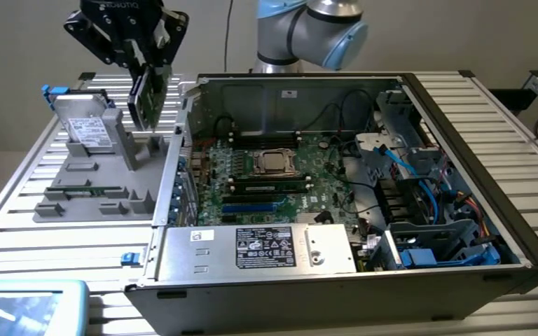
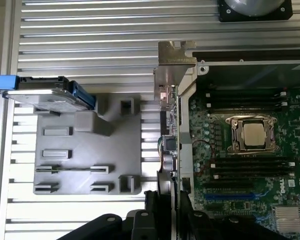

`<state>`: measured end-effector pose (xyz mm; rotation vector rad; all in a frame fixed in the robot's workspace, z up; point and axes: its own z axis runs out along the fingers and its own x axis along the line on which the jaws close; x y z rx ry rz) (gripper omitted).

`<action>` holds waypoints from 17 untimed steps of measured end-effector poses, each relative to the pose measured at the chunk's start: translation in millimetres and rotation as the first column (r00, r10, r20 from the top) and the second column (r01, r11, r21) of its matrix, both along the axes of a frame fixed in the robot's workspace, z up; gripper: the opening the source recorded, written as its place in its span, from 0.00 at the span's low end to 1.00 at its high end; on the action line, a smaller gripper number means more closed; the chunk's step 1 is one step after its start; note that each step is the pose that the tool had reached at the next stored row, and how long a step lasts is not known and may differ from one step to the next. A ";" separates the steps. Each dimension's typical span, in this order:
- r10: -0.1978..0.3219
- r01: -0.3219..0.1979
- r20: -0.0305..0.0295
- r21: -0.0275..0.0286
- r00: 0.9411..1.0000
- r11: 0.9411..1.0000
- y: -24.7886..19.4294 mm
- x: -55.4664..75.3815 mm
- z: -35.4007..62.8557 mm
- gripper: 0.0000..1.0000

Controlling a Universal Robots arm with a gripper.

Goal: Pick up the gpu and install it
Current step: 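Pick up the gpu and move the gpu toward the slot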

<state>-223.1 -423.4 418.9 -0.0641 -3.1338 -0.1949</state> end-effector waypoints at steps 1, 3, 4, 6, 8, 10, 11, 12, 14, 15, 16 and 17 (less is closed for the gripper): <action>0.000 0.000 -0.002 0.000 1.000 1.000 -1.1 4.2 0.1 0.28; 0.000 0.000 -0.006 0.000 1.000 1.000 -3.3 12.4 0.4 0.28; 0.000 0.000 -0.008 0.000 1.000 1.000 -4.5 16.5 0.5 0.28; 0.000 0.000 -0.013 0.000 1.000 1.000 -6.8 24.6 0.8 0.28; 0.000 0.000 -0.018 0.000 1.000 1.000 -8.9 32.6 1.1 0.28; 0.000 0.000 -0.025 0.000 1.000 1.000 -10.9 39.7 1.1 0.28; 0.000 0.000 -0.028 0.000 1.000 1.000 -11.9 43.2 1.1 0.28; 0.000 0.000 -0.032 0.000 0.999 1.000 -13.0 46.6 1.2 0.28; 0.000 0.000 -0.039 0.000 0.999 1.000 -15.2 53.8 1.2 0.28; 0.000 0.000 -0.042 0.000 0.999 1.000 -16.3 57.5 1.3 0.28; 0.000 0.000 -0.044 0.000 0.999 1.000 -17.4 61.7 1.2 0.28; 0.000 0.000 -0.046 0.000 0.999 1.000 -18.6 66.1 1.3 0.28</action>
